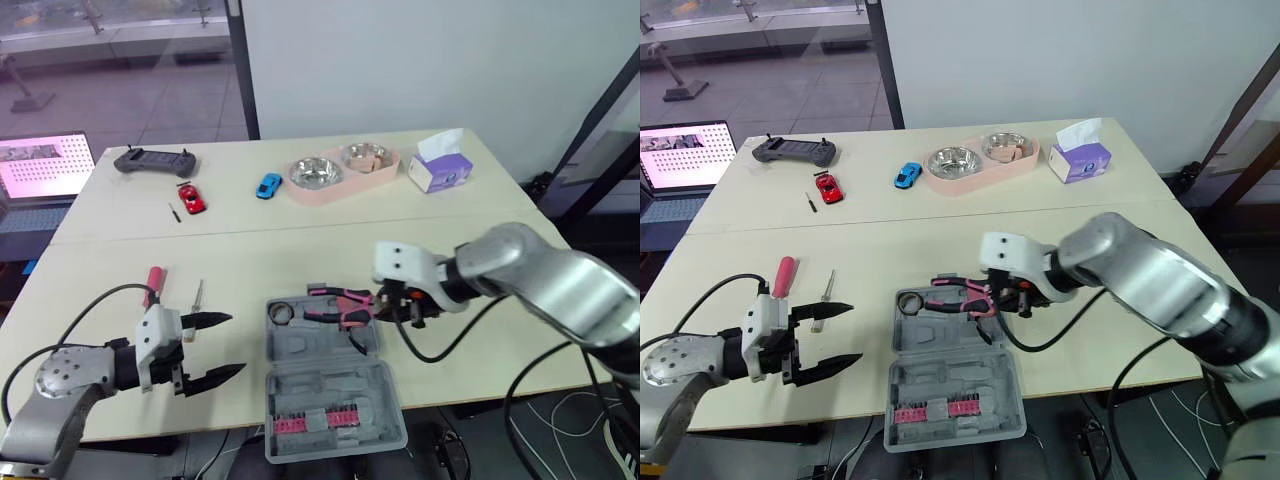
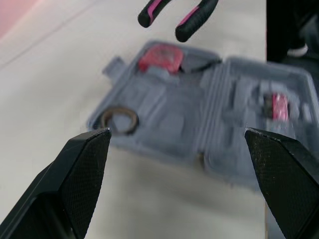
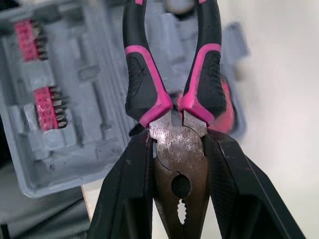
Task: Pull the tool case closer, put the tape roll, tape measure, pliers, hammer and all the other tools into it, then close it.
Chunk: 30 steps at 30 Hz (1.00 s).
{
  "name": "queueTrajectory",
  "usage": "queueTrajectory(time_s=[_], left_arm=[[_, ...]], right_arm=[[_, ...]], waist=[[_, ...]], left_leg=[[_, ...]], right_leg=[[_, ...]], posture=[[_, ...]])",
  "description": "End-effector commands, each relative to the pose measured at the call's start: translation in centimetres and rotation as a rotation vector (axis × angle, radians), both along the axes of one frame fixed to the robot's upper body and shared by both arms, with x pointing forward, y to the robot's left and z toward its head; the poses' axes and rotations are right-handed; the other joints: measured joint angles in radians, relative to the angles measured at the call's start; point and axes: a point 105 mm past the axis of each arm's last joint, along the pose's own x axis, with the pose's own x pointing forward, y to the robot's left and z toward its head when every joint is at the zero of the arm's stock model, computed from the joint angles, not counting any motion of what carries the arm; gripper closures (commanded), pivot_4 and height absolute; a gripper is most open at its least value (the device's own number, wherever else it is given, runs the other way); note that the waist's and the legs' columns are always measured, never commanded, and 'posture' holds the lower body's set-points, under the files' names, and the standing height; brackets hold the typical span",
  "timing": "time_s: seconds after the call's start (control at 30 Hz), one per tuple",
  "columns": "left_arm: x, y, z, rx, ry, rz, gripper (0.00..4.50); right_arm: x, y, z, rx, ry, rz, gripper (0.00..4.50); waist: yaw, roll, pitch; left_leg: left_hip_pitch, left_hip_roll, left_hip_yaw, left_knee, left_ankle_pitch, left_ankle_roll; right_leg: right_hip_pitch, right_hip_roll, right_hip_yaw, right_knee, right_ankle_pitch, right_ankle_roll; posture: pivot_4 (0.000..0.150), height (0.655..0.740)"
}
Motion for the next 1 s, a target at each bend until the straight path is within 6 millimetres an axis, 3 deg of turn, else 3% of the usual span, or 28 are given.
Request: queueTrajectory(time_s=[0.03, 0.23, 0.47, 0.67, 1.0], left_arm=[[-0.1, 0.5, 0.2, 0.012, -0.029, 0.007, 0.0], [-0.8, 0.1, -0.6, 0.02, -0.043, 0.001, 0.0], [-1.4, -0.3, -1.2, 0.018, -0.042, -0.001, 0.0], [-1.5, -0.8, -1.1, 0.003, -0.048, 0.0, 0.0], [-1.3, -0.6, -1.0, -0.004, -0.059, 0.009, 0.0]], right_arm=[[0.5, 1.3, -0.5, -0.07, -0.017, 0.058, 3.54], [0.5, 3.6, -3.3, -0.139, 0.024, 0.122, 3.54], [1.3, 4.3, -4.4, -0.166, 0.045, 0.129, 3.54], [1.9, 5.3, -4.7, -0.147, 0.047, 0.118, 3.54], [2.5, 4.8, -3.6, -0.142, 0.023, 0.108, 3.54]], waist=[[0.005, 0.0, 0.0], [0.006, -0.001, 0.0], [0.005, -0.001, 0.0], [0.004, -0.001, 0.0], [0.007, -0.001, 0.0]], left_leg=[[0.0, 0.0, 0.0, 0.0, 0.0, 0.0], [-0.002, -0.001, 0.003, 0.0, 0.0, 0.0], [-0.001, 0.0, 0.003, 0.001, 0.001, -0.001], [-0.001, 0.0, 0.003, 0.001, 0.001, -0.001], [-0.001, 0.0, 0.004, 0.001, 0.001, -0.001]], right_leg=[[0.0, 0.0, 0.0, 0.0, 0.0, 0.0], [0.0, -0.003, 0.0, -0.001, 0.001, 0.002], [0.0, -0.001, 0.0, 0.001, 0.002, 0.003], [0.0, 0.0, 0.0, 0.001, 0.003, 0.003], [0.0, 0.0, 0.0, 0.001, 0.003, 0.003]], posture=[[0.15, 0.74], [0.15, 0.74], [0.15, 0.74], [0.15, 0.74], [0.15, 0.74]])
